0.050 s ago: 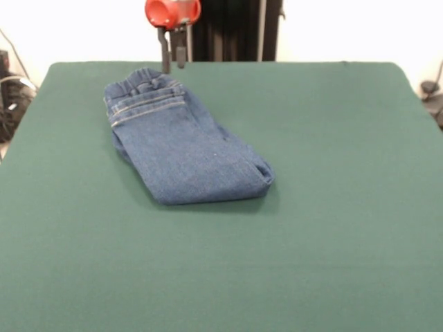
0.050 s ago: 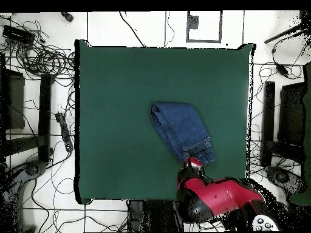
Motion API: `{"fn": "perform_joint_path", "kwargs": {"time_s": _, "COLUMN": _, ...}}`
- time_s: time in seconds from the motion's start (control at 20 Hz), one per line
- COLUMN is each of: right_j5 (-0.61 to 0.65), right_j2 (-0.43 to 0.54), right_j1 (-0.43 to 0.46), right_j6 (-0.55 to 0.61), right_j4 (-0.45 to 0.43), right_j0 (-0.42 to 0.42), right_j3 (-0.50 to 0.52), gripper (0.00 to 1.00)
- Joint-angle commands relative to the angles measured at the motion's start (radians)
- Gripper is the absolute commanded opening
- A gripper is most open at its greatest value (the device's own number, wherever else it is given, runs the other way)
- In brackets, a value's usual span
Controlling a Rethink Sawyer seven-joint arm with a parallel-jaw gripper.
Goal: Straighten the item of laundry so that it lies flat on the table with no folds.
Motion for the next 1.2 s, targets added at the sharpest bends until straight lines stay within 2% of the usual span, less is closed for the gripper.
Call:
{"fn": "perform_joint_path", "kwargs": {"time_s": 0.05, "right_j5": 0.151, "right_j2": 0.177, "right_j1": -0.009, "right_j6": 0.026, "right_j4": 0.042, "right_j0": 0.022, "right_j3": 0.046, "gripper": 1.00}}
{"fn": "perform_joint_path", "kwargs": {"time_s": 0.65, "right_j5": 0.270, "right_j2": 0.232, "right_j1": -0.017, "right_j6": -0.008, "right_j4": 0.079, "right_j0": 0.038, "right_j3": 0.007, "gripper": 1.00}}
{"fn": "perform_joint_path", "kwargs": {"time_s": 1.2, "right_j5": 0.371, "right_j2": 0.306, "right_j1": -0.037, "right_j6": -0.041, "right_j4": 0.163, "right_j0": -0.021, "right_j3": -0.011, "gripper": 1.00}}
